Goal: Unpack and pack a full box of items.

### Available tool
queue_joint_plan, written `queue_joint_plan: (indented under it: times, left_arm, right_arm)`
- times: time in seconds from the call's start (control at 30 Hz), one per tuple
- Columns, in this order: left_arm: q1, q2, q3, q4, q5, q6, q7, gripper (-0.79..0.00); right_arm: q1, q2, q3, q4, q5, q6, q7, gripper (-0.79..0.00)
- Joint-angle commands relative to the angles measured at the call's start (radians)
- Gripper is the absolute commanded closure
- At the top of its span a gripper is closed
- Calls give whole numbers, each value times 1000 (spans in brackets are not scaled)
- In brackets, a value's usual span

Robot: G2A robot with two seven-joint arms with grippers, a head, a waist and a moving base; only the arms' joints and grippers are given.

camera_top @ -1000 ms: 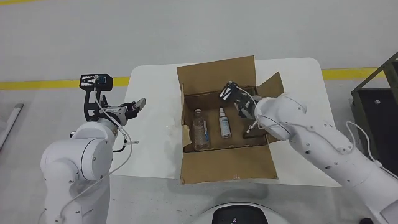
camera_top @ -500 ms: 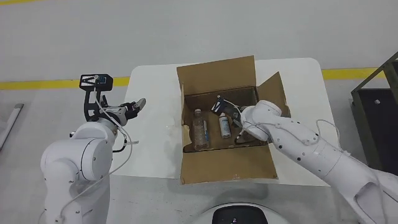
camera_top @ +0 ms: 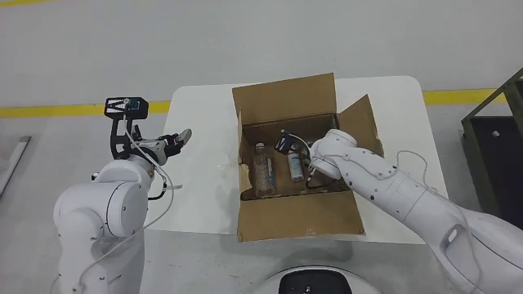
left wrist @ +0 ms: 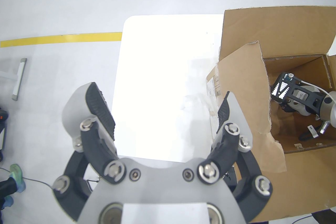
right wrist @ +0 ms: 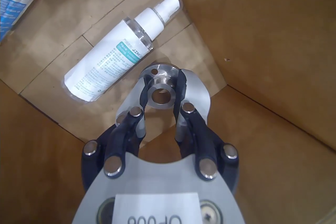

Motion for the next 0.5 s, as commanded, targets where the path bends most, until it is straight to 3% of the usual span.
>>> queue_joint_plan:
  times: [0.0, 0.03, 0.1, 0.2, 0.4, 0.47]
  left_arm:
    - [0, 0, 0, 0, 0, 0, 0, -785]
    - [0, 0, 0, 0, 0, 0, 0, -785]
    - [0, 0, 0, 0, 0, 0, 0, -785]
    - [0, 0, 0, 0, 0, 0, 0, -785]
    - [0, 0, 0, 0, 0, 0, 0, -785]
    - [0, 0, 0, 0, 0, 0, 0, -785]
  right_arm:
    - [5, -8, 2, 15, 8, -10, -11, -483]
    - [10, -12, 3, 24, 8, -18, -15, -551]
    - [16, -16, 13, 32, 16, -20, -22, -551]
    - [26, -18, 30, 34, 22, -34, -34, -785]
    - [23, 6, 106, -18, 23, -62, -60, -785]
    - [13, 33, 162, -102, 1, -86, -75, -785]
